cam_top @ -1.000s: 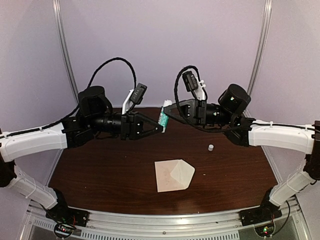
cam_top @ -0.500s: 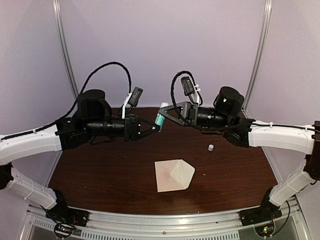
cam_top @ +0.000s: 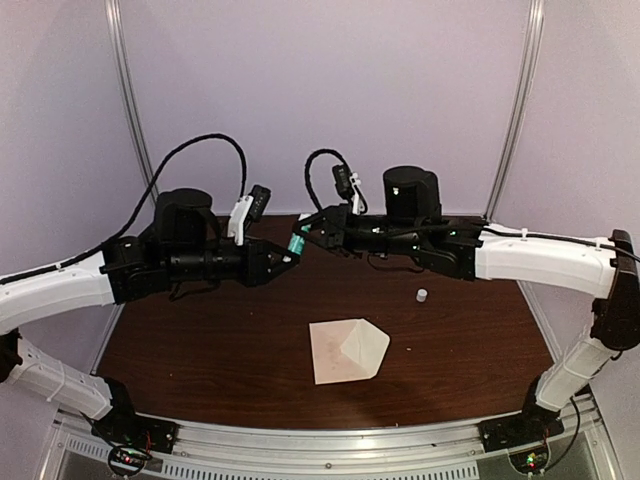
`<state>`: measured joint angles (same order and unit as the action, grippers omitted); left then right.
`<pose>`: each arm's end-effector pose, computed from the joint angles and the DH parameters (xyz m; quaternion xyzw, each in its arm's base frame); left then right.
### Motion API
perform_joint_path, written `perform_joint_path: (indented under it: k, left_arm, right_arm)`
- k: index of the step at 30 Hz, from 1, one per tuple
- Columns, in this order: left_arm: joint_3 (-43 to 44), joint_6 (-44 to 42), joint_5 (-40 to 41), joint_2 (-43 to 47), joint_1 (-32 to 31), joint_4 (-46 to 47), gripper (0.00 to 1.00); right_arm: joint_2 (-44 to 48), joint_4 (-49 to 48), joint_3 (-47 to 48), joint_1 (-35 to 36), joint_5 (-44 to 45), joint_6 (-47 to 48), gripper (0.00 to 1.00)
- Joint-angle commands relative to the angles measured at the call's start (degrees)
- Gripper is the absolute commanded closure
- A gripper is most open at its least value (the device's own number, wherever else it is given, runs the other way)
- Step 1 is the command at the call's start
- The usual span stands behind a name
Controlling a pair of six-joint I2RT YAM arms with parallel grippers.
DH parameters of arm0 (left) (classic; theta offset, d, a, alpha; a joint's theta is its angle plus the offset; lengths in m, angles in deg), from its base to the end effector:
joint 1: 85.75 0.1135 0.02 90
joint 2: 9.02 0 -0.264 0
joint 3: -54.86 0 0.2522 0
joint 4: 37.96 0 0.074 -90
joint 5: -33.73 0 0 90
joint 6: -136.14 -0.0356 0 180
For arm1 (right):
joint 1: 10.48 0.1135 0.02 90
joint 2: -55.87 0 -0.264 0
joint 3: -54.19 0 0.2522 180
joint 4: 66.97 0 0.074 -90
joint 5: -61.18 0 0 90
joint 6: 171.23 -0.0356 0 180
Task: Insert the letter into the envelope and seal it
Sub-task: Unscrew the solid glue.
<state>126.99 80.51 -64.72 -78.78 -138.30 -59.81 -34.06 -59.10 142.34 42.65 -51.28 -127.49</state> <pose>0.1683 -0.2283 0.3352 0.1706 0.7974 -0.4397 0.3765 0.2154 0.3099 0.3517 -0.1703 0.7406 0.5788 0.2958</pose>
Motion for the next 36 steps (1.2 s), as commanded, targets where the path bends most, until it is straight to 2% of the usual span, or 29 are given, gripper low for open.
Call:
perform_joint_path:
  k: [1,4,6,9,13,16,20,24,28,36]
  left_arm:
    - [-0.6,1.3,9.5,2.2,1.7,-1.1,0.99]
    - [-0.6,1.9,6.8,1.8,1.6,0.2,0.99]
    - [-0.8,2.3,4.7,1.7,1.7,1.8,0.99]
    - [-1.1,3.0,1.3,1.7,1.7,4.0,0.98]
    - [-1.2,3.3,-4.5,2.0,1.7,7.5,0.98]
    - [-1.8,2.6,-9.3,2.4,1.7,11.8,0.98]
    - [-1.8,1.7,-16.4,1.8,1.7,15.6,0.98]
    - [-2.0,2.8,-23.9,0.7,1.7,20.9,0.98]
    - [-2.0,3.4,-27.4,-0.1,1.7,23.9,0.98]
    - [-1.4,4.2,-31.0,-2.1,1.7,25.4,0.98]
  right_arm:
    - [-1.2,7.0,1.2,0.6,6.5,-0.9,0.93]
    - [-0.6,6.1,1.2,0.6,5.5,-0.4,0.91]
    - [0.3,3.6,0.8,0.3,3.4,0.5,0.84]
    - [2.6,-0.6,-1.9,-1.1,-1.2,0.9,0.68]
    - [7.3,-12.5,-8.8,-4.6,-8.3,-1.5,0.45]
    - [9.6,-16.4,-11.9,-6.2,-12.3,0.2,0.33]
    - [10.4,-18.1,-12.2,-6.9,-18.0,3.3,0.23]
    - [10.3,-25.1,-12.6,-6.8,-24.3,2.0,0.19]
    - [10.1,-32.4,-13.3,-6.2,-27.7,-0.8,0.19]
    - [8.8,-38.9,-13.5,-4.8,-29.5,-4.1,0.37]
